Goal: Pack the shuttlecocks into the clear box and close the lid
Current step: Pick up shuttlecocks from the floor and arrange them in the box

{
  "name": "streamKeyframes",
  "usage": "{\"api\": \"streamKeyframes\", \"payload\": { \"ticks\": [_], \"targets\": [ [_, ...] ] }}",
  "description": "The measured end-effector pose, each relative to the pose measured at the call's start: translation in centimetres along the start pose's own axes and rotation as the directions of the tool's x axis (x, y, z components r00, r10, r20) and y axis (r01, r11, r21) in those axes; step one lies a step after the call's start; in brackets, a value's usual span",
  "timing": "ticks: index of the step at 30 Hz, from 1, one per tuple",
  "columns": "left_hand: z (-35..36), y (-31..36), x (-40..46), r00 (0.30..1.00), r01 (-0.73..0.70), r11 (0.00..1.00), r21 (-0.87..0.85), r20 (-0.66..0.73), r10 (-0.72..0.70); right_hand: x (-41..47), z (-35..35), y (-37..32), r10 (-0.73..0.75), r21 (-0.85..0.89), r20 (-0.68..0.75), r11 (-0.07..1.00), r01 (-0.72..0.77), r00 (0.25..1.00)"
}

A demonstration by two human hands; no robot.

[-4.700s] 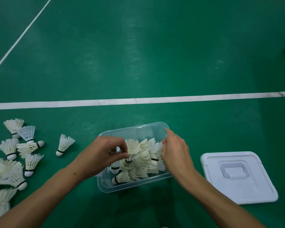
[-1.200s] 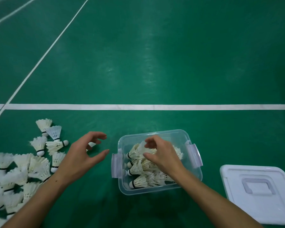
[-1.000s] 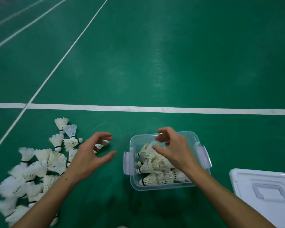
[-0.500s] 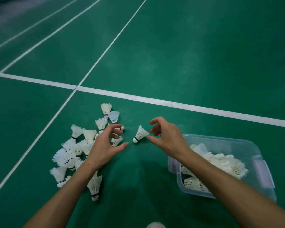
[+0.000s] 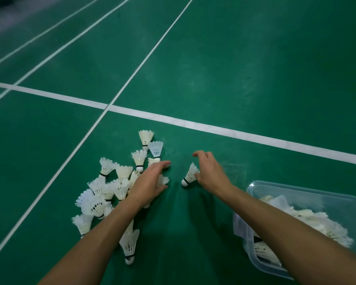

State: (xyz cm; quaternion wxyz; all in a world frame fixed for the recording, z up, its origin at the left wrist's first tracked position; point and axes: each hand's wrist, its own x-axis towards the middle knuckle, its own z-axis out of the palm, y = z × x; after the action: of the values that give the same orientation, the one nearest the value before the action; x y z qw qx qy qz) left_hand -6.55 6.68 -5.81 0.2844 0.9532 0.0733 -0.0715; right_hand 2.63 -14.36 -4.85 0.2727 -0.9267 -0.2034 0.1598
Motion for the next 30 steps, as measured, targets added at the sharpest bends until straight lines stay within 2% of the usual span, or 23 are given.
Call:
{"api": "streamKeyframes", "payload": {
  "ticks": [2,4,7,11,17,21,25,30],
  "targets": [
    [0.8,-0.2,0.3,0.998,0.07,0.997,-0.042,-0.003,-0.071,0.4,0.7,0.4,0.029,0.002,0.025,1.0,-0.029,0.999],
    [1.2,-0.1,0.1,0.983,0.16,0.976,-0.147,-0.07,-0.172,0.5,1.2,0.8,0.056,0.02,0.043,0.998,-0.056,0.998],
    [1.1,-0.5,0.0,0.929,0.246,0.916,-0.317,-0.194,-0.316,0.7,1.5,1.3,0.082,0.036,0.069,0.996,-0.085,0.994],
    [0.5,-1.3,1.5,0.842,0.392,0.844,-0.366,-0.227,-0.489,0.7,1.2,1.6,0.089,0.056,0.071,0.994,-0.093,0.993],
    [0.6,-0.7,3.6,0.782,0.443,0.776,-0.448,-0.23,-0.579,-0.6,-0.8,1.7,0.066,0.076,0.047,0.995,-0.07,0.997],
    [0.1,1.5,2.5,0.813,0.364,0.812,-0.455,-0.27,-0.516,-2.6,-3.4,1.5,0.01,0.175,-0.027,0.985,-0.005,1.0],
    [-1.2,5.6,0.7,0.895,0.149,0.887,-0.438,-0.322,-0.309,-5.9,-7.7,1.3,0.008,0.339,-0.147,0.94,0.043,0.989],
    [-1.9,13.9,-2.0,0.95,-0.078,0.904,-0.42,-0.307,-0.06,-12.1,-13.6,3.1,0.06,0.442,-0.286,0.894,0.076,0.957]
  ]
}}
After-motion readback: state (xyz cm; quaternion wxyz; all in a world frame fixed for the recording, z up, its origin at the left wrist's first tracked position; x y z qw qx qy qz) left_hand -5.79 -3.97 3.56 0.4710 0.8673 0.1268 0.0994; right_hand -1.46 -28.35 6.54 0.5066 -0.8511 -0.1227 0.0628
